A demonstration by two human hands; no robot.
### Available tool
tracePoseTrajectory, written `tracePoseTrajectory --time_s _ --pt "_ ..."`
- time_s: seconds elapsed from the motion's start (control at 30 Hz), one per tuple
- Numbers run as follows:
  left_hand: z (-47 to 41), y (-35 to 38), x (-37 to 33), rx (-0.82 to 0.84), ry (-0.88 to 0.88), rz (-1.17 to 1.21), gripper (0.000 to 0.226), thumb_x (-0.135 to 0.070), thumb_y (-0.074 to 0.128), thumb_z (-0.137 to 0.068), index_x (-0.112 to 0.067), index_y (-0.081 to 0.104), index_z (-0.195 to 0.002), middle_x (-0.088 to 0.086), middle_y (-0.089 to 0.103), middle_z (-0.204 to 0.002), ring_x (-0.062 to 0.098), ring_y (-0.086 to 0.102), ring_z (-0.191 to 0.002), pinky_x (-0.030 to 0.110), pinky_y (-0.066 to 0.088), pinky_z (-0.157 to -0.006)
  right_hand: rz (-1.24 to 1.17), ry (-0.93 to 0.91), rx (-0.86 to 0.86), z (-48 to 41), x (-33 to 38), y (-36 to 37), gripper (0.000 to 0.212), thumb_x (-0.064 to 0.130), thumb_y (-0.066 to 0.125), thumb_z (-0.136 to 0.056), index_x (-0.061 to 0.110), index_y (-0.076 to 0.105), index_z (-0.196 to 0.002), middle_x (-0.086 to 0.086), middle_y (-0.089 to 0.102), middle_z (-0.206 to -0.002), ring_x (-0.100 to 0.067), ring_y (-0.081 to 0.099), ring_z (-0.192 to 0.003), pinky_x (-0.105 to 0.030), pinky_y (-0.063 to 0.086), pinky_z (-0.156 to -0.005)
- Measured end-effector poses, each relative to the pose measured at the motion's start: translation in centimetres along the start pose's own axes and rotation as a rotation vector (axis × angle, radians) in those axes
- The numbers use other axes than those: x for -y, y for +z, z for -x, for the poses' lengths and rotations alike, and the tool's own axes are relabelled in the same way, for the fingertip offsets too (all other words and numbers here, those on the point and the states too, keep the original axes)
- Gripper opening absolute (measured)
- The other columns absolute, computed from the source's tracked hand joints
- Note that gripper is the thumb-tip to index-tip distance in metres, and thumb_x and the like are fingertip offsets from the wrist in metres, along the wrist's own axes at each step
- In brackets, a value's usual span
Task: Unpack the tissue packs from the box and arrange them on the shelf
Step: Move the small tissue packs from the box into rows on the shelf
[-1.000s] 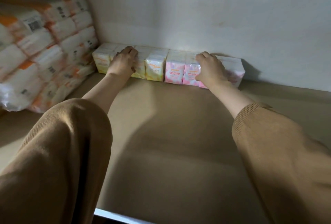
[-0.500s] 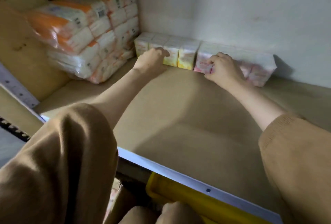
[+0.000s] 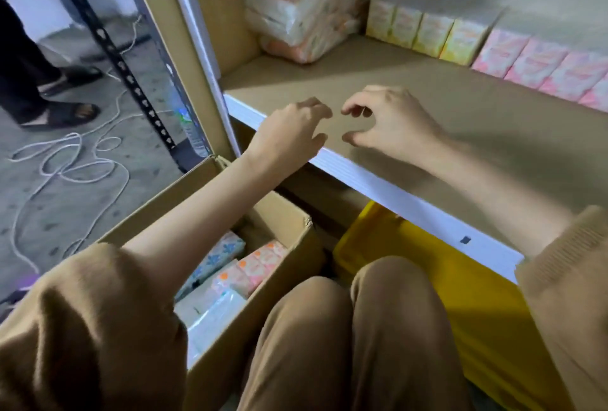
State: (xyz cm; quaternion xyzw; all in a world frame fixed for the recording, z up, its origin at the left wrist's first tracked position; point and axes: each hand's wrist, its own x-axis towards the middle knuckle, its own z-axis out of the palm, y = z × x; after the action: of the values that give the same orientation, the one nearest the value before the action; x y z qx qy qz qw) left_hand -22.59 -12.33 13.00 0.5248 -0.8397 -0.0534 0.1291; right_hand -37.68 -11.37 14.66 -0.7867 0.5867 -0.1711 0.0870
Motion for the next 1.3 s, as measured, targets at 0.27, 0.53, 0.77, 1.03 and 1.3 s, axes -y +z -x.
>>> tracePoseTrajectory --time_s 0.27,0.53,0.77,1.03,1.3 --pt "11.6 1.6 8.0 0.088 -0.278 -0.037 0.035 -0.017 0.053 -0.092 -0.014 0.055 -0.127 0.003 0.053 -0.135 0.029 0.057 -0.116 0.04 0.048 -0.089 -0.082 -0.187 0.197 0.9 8.2 9.1 0.034 0.016 0.063 -0.082 0.009 0.061 -0.114 -0.008 0.061 -0.115 -0.023 0.056 -0.108 -0.031 0.043 -0.089" --pt "18.6 6.9 14.7 0.294 -0.519 -0.084 0.039 -0.018 0.05 -0.094 -0.015 0.05 -0.133 0.005 0.052 -0.131 0.028 0.054 -0.117 0.039 0.047 -0.087 -0.041 -0.186 0.482 -0.3 10.4 20.6 0.036 0.017 0.061 -0.084 0.007 0.058 -0.119 -0.011 0.058 -0.122 -0.026 0.054 -0.112 -0.037 0.044 -0.093" --pt "20.2 12.1 19.3 0.421 -0.657 -0.058 0.037 -0.015 0.051 -0.092 -0.009 0.051 -0.129 0.012 0.054 -0.126 0.034 0.055 -0.113 0.04 0.048 -0.086 0.087 -0.181 0.702 -2.0 8.9 28.4 0.04 0.013 0.061 -0.084 0.005 0.054 -0.123 -0.015 0.054 -0.126 -0.03 0.051 -0.117 -0.039 0.042 -0.095" --pt "18.7 18.2 25.1 0.505 -0.774 -0.008 0.038 -0.008 0.051 -0.091 -0.004 0.052 -0.128 0.018 0.054 -0.128 0.038 0.055 -0.115 0.041 0.048 -0.09 0.145 -0.186 0.93 -5.6 6.0 34.5 0.055 0.003 0.066 -0.078 0.008 0.05 -0.13 -0.014 0.054 -0.13 -0.029 0.052 -0.119 -0.037 0.045 -0.098" --pt "17.0 22.9 27.1 0.583 -0.821 0.012 0.042 -0.018 0.04 -0.1 0.001 0.037 -0.137 0.021 0.04 -0.138 0.036 0.042 -0.126 0.044 0.04 -0.102 0.344 -0.217 1.179 -6.4 5.6 39.2 0.076 -0.002 0.069 -0.075 0.01 0.035 -0.141 -0.012 0.043 -0.143 -0.029 0.047 -0.127 -0.033 0.045 -0.101"
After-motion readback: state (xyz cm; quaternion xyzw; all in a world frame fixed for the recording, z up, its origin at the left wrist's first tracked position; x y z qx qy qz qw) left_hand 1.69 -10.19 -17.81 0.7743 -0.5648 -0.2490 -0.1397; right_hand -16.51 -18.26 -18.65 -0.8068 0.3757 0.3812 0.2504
